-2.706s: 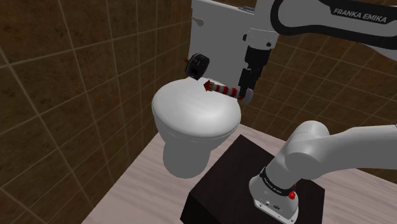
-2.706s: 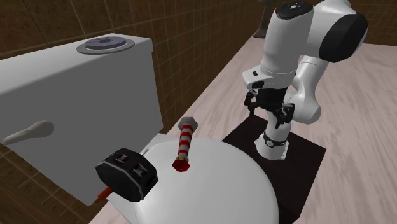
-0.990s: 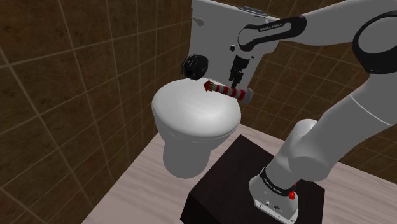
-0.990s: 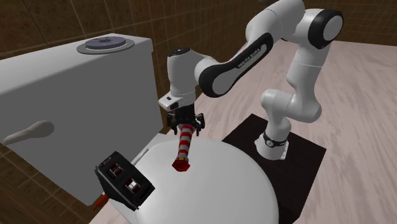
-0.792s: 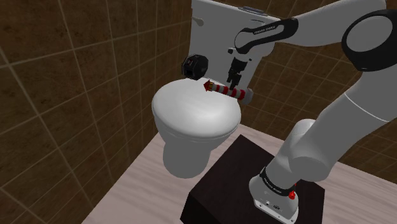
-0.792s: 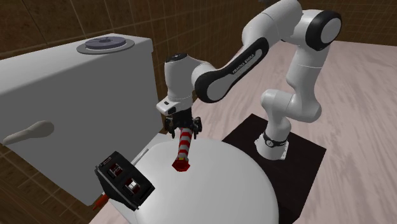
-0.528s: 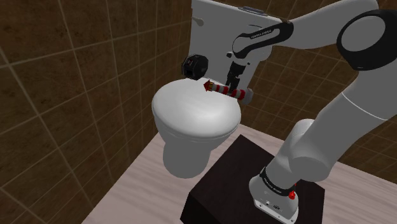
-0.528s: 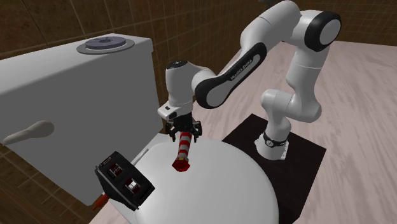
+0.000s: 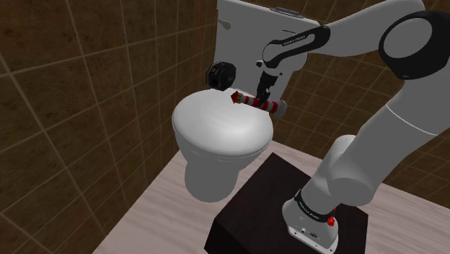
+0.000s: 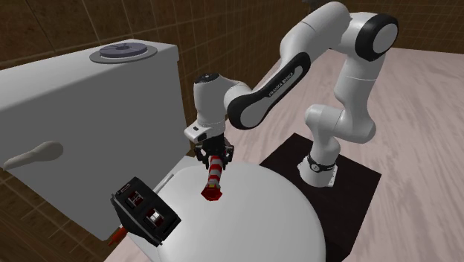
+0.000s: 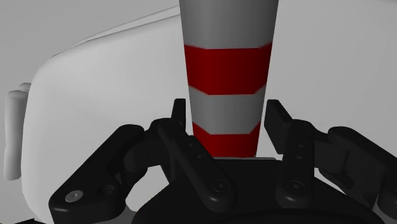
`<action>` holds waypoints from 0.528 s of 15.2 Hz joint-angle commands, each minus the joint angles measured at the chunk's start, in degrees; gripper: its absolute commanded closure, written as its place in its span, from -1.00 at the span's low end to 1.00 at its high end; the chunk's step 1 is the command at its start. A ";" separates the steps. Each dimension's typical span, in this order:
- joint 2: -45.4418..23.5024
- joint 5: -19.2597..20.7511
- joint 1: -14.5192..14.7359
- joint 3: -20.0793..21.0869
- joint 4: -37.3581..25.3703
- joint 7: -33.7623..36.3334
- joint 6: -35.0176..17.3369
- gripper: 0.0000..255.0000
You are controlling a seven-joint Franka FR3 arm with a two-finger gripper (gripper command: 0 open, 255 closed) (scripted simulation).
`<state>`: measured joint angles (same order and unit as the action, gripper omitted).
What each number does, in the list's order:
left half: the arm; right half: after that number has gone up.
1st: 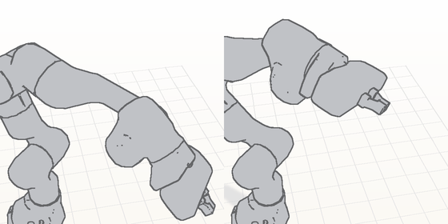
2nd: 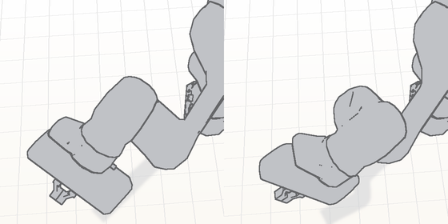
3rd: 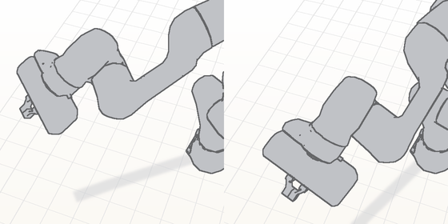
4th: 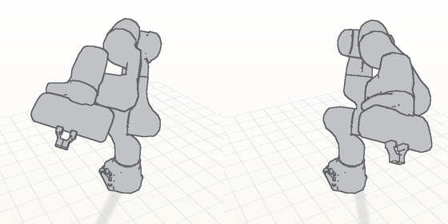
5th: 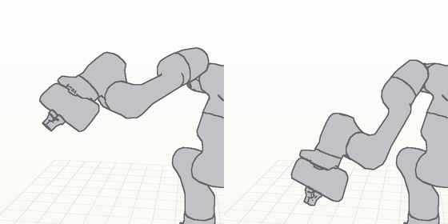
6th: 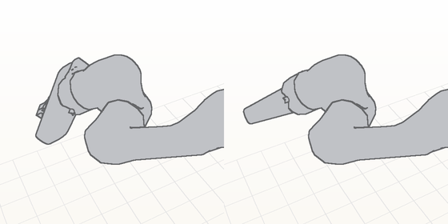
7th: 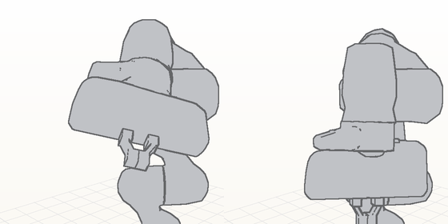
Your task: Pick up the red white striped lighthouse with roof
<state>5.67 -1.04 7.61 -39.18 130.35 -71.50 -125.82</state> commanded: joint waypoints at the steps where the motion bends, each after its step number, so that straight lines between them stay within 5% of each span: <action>1: -0.05 -0.01 0.01 0.00 0.02 -0.01 -0.03 1.00; 8: 1.44 1.10 -0.10 0.33 -1.16 0.95 2.30 1.00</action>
<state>6.89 -0.10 7.51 -38.93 129.63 -70.74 -124.12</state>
